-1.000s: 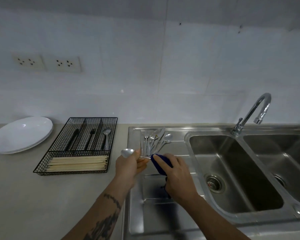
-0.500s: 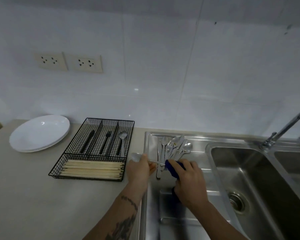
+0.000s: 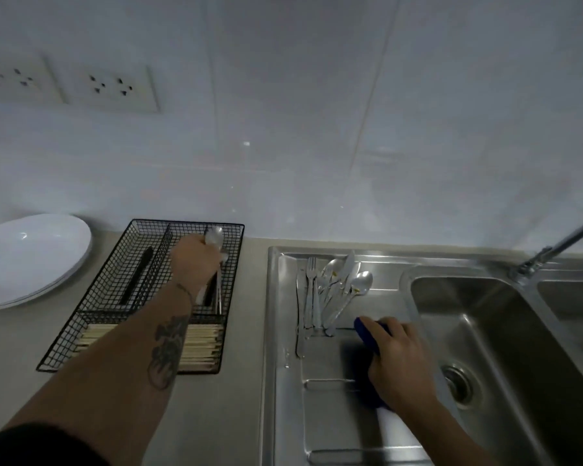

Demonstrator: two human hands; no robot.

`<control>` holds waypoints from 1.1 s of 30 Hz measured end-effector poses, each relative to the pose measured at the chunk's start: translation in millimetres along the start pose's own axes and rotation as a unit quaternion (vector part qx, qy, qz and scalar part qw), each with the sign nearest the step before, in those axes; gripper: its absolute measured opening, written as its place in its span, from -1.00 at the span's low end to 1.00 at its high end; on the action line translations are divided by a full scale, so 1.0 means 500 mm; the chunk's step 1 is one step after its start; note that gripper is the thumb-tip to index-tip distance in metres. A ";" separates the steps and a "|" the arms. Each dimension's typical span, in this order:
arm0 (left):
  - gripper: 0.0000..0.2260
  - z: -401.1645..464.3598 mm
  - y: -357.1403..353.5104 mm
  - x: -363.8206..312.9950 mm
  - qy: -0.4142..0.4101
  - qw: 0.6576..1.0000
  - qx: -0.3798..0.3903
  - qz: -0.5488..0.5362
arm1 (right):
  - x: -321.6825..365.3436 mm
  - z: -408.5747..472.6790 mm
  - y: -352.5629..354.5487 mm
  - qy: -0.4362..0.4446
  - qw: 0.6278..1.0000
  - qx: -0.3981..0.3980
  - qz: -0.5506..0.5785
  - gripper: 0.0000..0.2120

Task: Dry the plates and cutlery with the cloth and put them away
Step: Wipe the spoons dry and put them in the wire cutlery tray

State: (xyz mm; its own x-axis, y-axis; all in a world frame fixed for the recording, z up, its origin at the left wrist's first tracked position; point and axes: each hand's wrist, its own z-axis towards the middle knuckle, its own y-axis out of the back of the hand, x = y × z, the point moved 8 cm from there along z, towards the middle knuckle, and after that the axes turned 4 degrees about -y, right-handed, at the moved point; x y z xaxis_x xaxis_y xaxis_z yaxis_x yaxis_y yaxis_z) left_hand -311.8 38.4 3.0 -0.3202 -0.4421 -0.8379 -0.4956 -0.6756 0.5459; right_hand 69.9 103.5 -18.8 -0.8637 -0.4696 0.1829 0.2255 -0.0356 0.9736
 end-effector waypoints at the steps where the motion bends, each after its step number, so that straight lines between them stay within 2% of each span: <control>1: -0.50 0.009 -0.008 0.006 -0.001 1.000 0.007 0.021 | -0.003 0.000 0.001 -0.002 1.000 0.002 0.003 -0.40; 6: -0.55 0.023 -0.043 0.033 -0.045 0.992 0.040 0.108 | -0.017 -0.002 0.004 -0.014 1.000 0.017 0.004 -0.44; 9: -0.84 -0.021 -0.047 -0.033 -0.172 0.972 -0.043 0.155 | -0.022 -0.004 0.003 -0.023 1.000 0.010 0.004 -0.44; 10: -0.84 -0.047 -0.061 -0.060 -0.204 0.965 -0.054 0.153 | -0.022 -0.004 0.002 -0.026 1.000 0.012 0.004 -0.44; 12: -0.82 -0.116 -0.122 -0.109 -0.227 0.965 0.008 0.130 | -0.023 -0.005 0.002 -0.029 0.999 0.015 -0.002 -0.44; 15: -0.86 -0.220 -0.255 -0.136 -0.219 0.959 0.151 0.101 | -0.031 -0.004 0.001 -0.037 0.999 0.014 -0.008 -0.43; 18: -0.87 -0.282 -0.354 -0.123 -0.204 0.950 0.216 0.100 | -0.033 -0.007 0.008 -0.022 0.999 0.018 -0.029 -0.37; 21: -0.86 -0.304 -0.403 -0.122 -0.217 0.940 0.216 0.149 | -0.044 -0.015 -0.004 -0.015 0.998 0.044 -0.044 -0.28; 24: -0.81 -0.304 -0.421 -0.126 -0.240 0.925 0.193 0.222 | -0.037 -0.033 -0.056 0.031 0.990 0.131 -0.037 -0.15; 28: -0.78 -0.299 -0.434 -0.127 -0.227 0.917 0.183 0.273 | -0.047 -0.030 -0.074 0.010 0.984 0.169 0.055 -0.18; 31: -0.77 -0.294 -0.438 -0.123 -0.168 0.929 0.192 0.270 | -0.061 -0.041 -0.070 0.007 0.990 0.140 0.015 -0.29; 33: -0.75 -0.290 -0.437 -0.122 -0.142 0.932 0.193 0.272 | -0.078 -0.056 -0.076 -0.017 0.987 0.157 0.009 -0.25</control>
State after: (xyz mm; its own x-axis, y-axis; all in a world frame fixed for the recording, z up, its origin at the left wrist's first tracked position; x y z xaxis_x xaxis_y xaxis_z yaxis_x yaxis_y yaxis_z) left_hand -66.9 127.6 -64.9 -0.7827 -0.4457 -0.4345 -0.4339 -0.1099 0.8942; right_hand 107.5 98.3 -66.7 -0.8767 -0.4373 0.2003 0.0950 0.2508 0.9634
